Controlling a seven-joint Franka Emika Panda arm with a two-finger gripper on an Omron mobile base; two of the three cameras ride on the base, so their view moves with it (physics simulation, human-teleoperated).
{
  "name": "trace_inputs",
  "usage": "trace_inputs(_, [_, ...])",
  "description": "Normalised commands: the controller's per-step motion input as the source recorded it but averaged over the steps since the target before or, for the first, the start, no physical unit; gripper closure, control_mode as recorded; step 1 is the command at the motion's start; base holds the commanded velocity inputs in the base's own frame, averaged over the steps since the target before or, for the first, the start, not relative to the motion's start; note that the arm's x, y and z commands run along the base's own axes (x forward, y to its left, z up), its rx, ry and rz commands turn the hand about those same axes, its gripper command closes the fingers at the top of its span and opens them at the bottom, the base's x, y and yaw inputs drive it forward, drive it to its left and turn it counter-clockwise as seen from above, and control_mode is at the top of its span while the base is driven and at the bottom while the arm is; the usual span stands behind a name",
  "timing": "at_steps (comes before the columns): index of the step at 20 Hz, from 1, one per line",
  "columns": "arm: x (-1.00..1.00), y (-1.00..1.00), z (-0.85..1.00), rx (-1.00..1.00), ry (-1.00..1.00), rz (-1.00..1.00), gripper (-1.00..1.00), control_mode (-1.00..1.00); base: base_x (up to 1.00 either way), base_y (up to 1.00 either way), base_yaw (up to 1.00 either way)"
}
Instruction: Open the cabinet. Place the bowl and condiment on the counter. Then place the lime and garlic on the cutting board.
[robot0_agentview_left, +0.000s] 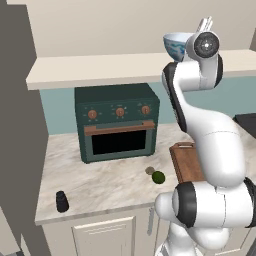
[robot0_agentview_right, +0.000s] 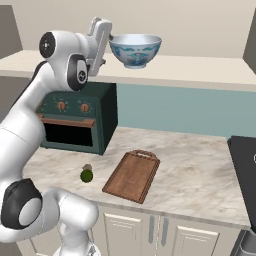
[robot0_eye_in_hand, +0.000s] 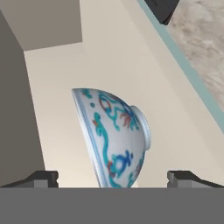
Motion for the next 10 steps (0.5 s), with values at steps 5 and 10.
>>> trace_inputs(5, [0.17,-0.04,-0.01,0.00,0.00,0.00,-1.00,-1.00,0.00,0.00,0.00])
trace_inputs(10, [0.17,-0.08,-0.04,0.00,0.00,0.00,-1.00,-1.00,0.00,0.00,0.00])
